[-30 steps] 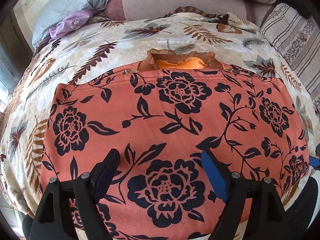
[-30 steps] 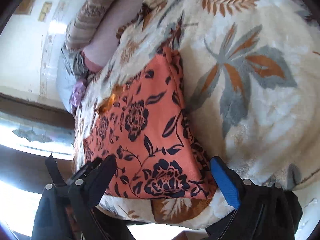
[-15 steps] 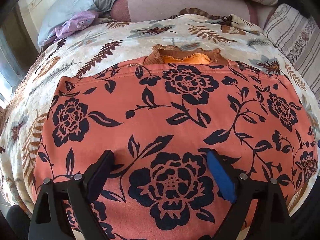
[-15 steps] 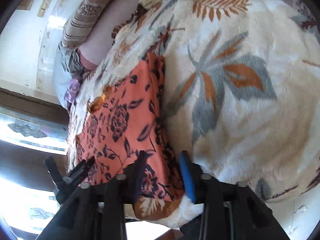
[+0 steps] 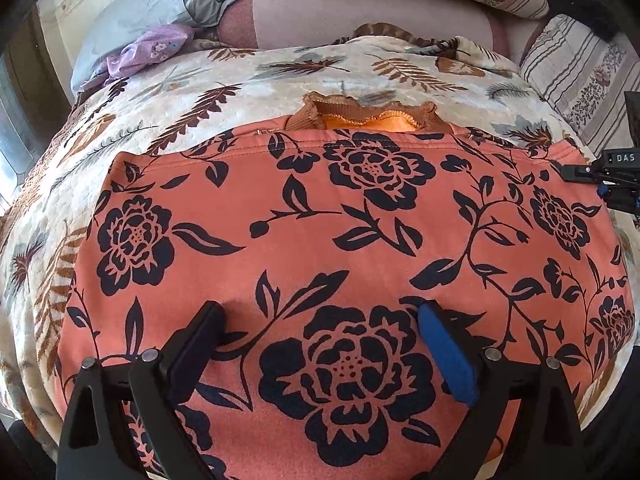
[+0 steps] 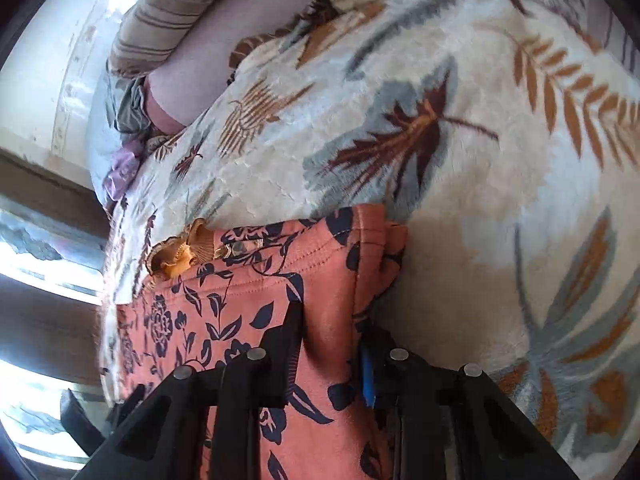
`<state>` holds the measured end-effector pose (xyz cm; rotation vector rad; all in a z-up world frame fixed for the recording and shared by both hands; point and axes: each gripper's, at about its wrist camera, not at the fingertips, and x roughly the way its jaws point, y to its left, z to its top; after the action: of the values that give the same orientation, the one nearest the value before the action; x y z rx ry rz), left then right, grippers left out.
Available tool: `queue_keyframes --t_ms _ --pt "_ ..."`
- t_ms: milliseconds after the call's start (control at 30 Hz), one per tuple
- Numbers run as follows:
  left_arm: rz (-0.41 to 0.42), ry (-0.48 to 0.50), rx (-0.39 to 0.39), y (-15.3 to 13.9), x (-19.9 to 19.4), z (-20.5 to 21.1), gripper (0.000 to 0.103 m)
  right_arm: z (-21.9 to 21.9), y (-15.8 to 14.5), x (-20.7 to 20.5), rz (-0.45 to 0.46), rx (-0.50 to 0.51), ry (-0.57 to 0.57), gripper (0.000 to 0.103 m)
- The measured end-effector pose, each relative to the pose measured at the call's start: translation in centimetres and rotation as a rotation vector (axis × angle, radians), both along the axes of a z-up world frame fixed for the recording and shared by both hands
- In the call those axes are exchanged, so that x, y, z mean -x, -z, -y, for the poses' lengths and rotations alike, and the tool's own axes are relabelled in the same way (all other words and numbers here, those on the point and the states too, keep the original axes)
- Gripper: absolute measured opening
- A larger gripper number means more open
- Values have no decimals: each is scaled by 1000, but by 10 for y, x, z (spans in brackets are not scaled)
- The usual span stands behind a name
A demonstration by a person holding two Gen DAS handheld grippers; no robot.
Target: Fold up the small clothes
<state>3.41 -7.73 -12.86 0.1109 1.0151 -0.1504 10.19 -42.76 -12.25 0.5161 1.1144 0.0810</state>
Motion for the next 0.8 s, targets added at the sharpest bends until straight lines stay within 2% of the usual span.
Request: queue_keyframes --t_ms 33,100,133,167,200,233,300,367,400,467,533,567,600,667,700,733,800 --pt "2 1 -3 0 0 1 98 9 10 -1 -39 24 48 25" --pt "-13 10 -6 -3 -1 1 98 28 21 3 -65 -107 137 29" --pt "-31 13 8 -7 -2 -2 98 30 17 7 -66 -133 155 34" --pt "-32 8 36 -14 -2 -9 98 29 10 10 -65 -115 147 43" --pt "-6 -11 68 -22 1 -20 98 24 0 14 -49 -73 128 77" --pt "31 -34 93 -31 4 -32 98 19 -13 20 -13 -19 118 93" --pt "104 -104 125 -51 9 -67 98 12 -38 38 66 51 108 93" --pt "142 -213 151 -65 15 -111 98 4 -57 54 124 21 103 93" --pt "135 -274 174 -67 18 -134 98 0 -64 61 148 -9 106 93" --pt "78 -393 270 -60 26 -182 98 -14 -72 75 172 -63 87 93" --pt "-7 -448 357 -42 35 -212 98 -35 -73 84 181 -96 50 93" --pt "-39 -458 366 -32 39 -220 97 -48 -71 85 175 -110 25 93" --pt "-66 -457 363 -23 44 -223 93 -62 -66 84 165 -125 -6 93" --pt "-135 -378 333 -6 50 -211 57 -86 -52 84 136 -142 -82 93" --pt "-166 -335 259 1 50 -202 39 -97 -42 83 107 -132 -109 93" --pt "-148 -302 215 -1 51 -196 32 -105 -31 80 68 -114 -123 93" --pt "-160 -282 216 -10 50 -194 23 -113 -11 78 11 -93 -127 93"
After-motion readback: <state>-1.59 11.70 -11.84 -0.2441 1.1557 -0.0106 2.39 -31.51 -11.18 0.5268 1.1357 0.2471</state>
